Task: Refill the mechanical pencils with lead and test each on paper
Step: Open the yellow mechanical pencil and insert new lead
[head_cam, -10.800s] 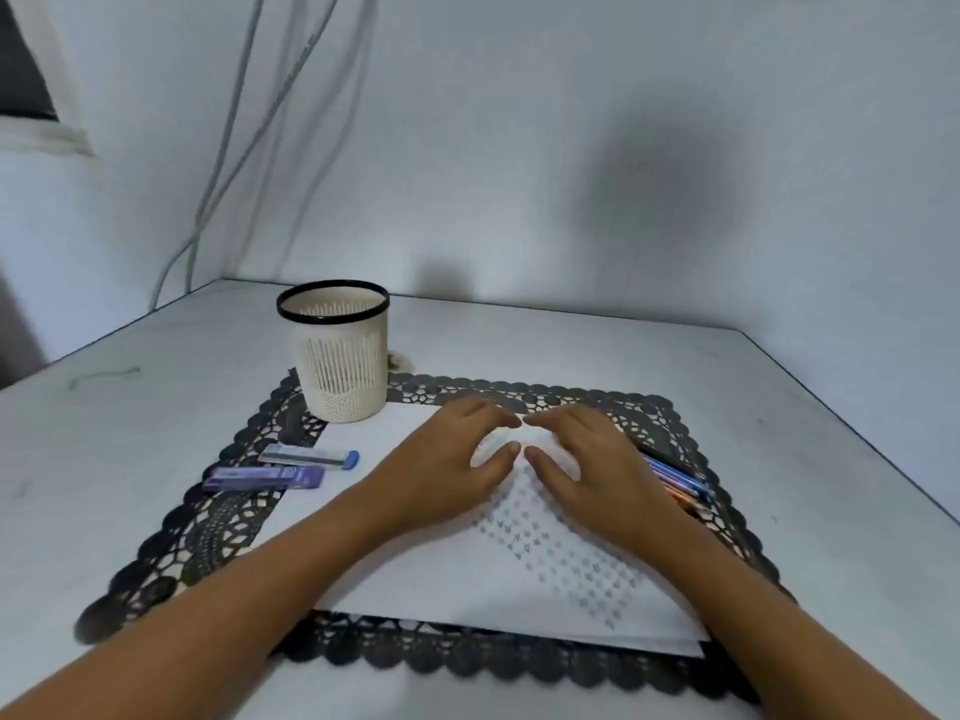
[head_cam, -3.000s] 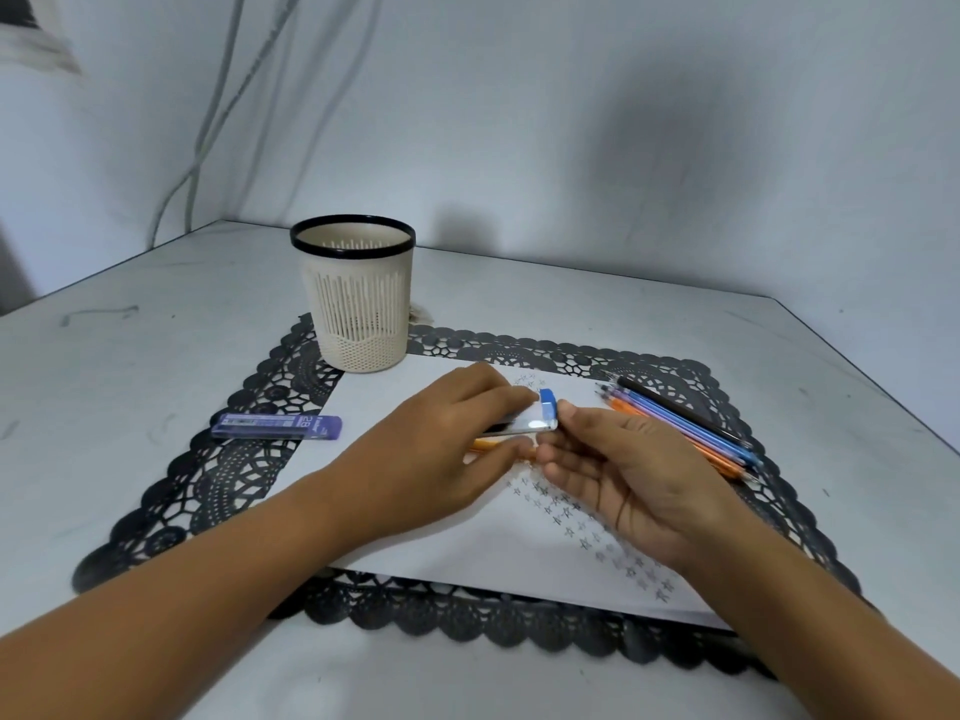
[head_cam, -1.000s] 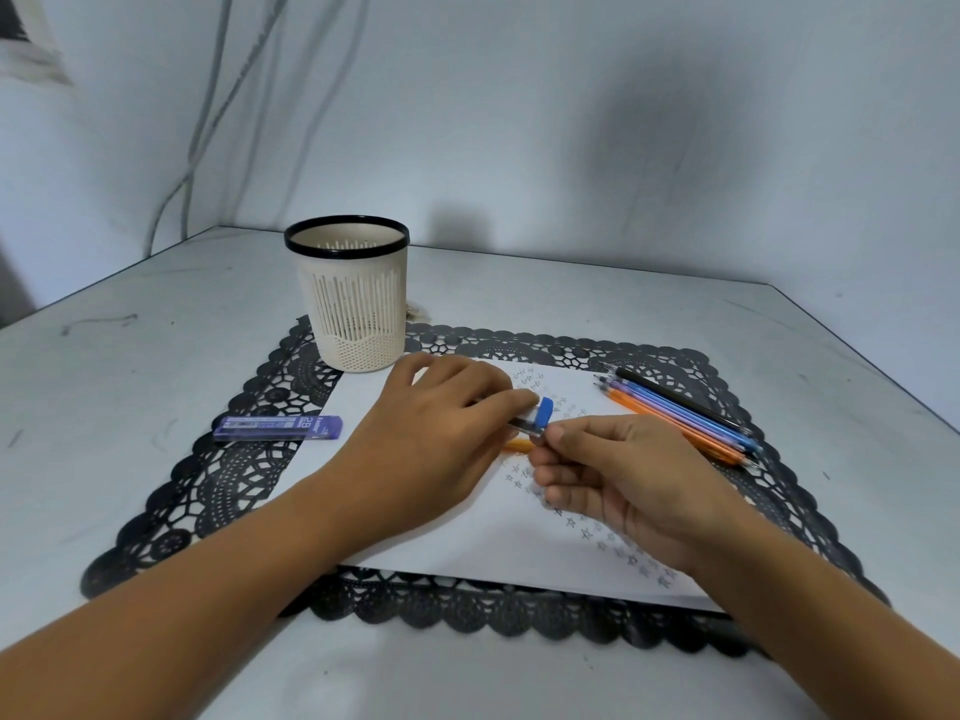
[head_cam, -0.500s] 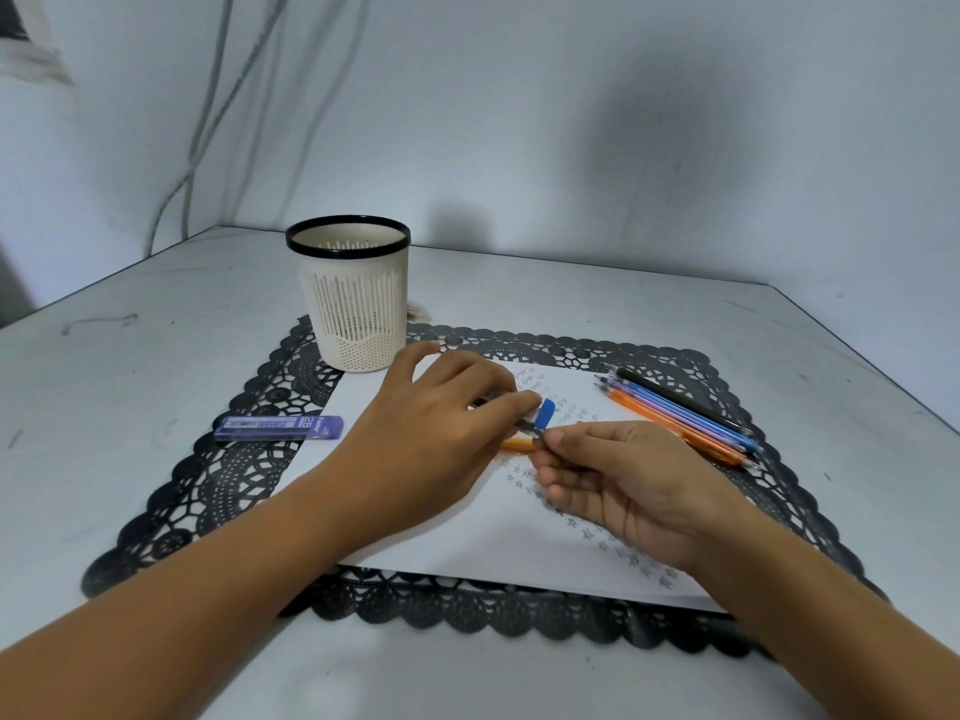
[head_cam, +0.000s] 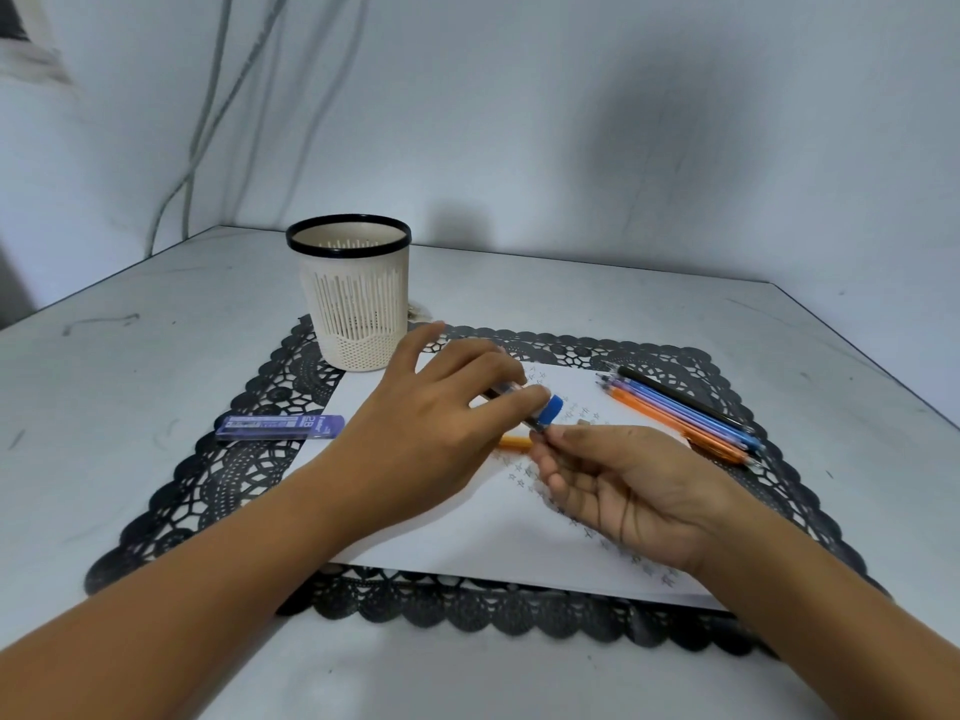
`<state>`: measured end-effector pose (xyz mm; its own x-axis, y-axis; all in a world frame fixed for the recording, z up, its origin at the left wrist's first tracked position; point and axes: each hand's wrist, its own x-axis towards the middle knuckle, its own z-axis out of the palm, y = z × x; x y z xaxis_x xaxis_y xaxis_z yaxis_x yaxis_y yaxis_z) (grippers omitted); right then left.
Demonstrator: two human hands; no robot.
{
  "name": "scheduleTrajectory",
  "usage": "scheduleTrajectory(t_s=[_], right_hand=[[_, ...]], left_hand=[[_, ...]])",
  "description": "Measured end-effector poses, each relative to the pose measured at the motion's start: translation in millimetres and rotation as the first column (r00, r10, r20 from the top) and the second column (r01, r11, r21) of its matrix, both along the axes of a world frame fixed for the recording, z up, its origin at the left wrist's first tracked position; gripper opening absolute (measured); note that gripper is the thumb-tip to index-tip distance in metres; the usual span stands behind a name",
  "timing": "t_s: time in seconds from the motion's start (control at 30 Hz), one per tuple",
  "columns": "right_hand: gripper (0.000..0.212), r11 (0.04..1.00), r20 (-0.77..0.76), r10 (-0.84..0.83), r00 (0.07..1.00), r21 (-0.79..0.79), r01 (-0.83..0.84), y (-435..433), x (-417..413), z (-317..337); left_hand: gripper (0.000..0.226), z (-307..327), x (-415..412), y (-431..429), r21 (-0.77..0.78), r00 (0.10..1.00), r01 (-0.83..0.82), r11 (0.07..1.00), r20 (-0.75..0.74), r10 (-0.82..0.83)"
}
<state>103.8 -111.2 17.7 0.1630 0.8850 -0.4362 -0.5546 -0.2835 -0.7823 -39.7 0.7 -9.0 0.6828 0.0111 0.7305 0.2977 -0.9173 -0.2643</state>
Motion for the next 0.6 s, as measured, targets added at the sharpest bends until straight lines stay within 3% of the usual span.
scheduleTrajectory(t_s=[0.17, 0.3, 0.47, 0.6], right_hand=[[0.013, 1.0, 0.092, -0.002, 0.996, 0.015, 0.0, 0.7, 1.0, -2.3], [0.014, 0.999, 0.256, -0.018, 0.966, 0.053, 0.005, -0.1, 2.2, -2.5], [0.012, 0.991, 0.559, -0.093, 0.824, 0.136, 0.019, -2.0, 0.5, -1.1], [0.012, 0.986, 0.664, -0.12, 0.738, 0.165, 0.012, -3.8, -1.3, -0.6]], left_hand=[[0.026, -1.7, 0.7, 0.1, -0.051, 1.0, -0.016, 0.999, -0.003, 0.016], [0.021, -3.3, 0.7, -2.0, -0.128, 0.999, -0.049, 0.991, -0.015, 0.047], [0.023, -4.6, 1.3, -6.0, -0.252, 0.998, -0.062, 0.966, -0.039, 0.054], [0.025, -4.7, 1.3, -7.5, -0.287, 0.997, -0.069, 0.955, -0.044, 0.059]])
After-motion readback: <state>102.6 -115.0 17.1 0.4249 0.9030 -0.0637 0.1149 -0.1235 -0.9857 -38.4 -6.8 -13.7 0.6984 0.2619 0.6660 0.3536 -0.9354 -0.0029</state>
